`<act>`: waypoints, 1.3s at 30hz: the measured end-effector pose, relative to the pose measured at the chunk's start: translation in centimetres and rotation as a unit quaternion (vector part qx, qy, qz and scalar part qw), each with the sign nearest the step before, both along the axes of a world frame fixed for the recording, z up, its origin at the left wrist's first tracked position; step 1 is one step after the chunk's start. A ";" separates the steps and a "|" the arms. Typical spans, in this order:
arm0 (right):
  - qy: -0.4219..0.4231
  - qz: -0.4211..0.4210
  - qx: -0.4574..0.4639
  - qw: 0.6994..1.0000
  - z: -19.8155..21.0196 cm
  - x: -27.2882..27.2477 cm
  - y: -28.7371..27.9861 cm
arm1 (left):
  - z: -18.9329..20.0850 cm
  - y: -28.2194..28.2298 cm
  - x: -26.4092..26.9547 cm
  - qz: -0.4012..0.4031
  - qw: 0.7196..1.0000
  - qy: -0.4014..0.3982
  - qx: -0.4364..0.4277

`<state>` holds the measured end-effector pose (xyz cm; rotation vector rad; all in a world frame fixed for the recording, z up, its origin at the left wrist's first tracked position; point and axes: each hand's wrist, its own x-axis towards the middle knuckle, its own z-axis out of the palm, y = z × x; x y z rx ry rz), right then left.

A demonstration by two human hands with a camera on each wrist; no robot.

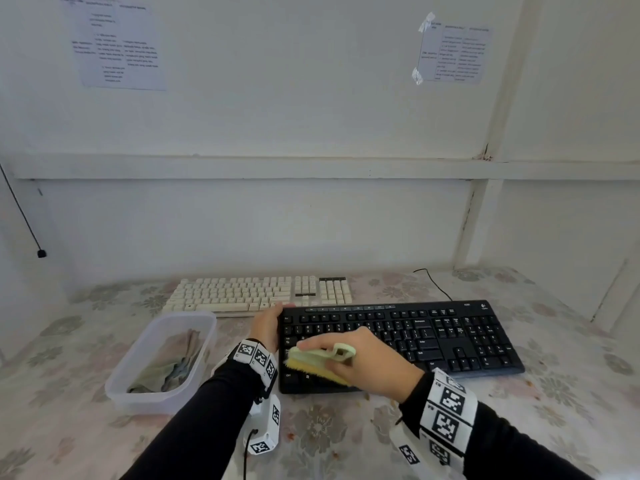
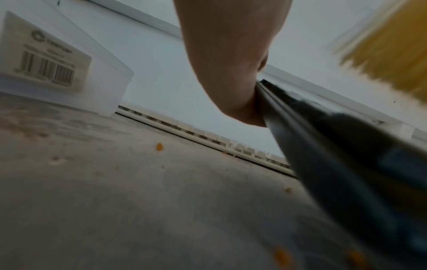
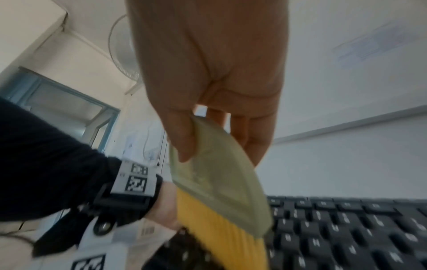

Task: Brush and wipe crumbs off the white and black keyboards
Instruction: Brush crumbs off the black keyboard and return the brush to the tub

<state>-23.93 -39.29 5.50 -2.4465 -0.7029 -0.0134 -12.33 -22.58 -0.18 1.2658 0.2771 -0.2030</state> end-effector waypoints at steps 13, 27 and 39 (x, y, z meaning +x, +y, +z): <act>0.009 -0.086 -0.164 0.983 -0.2 -1.9 -12.2 | -0.4 -0.1 0.5 -0.013 0.998 0.037 0.049; 0.011 0.011 -0.015 1.000 2.2 -0.6 -8.4 | -0.6 -0.6 0.4 0.001 0.993 0.117 0.002; 0.046 -0.023 -0.051 0.997 2.0 -0.1 -15.4 | -1.8 -0.5 2.5 0.036 0.998 0.042 0.042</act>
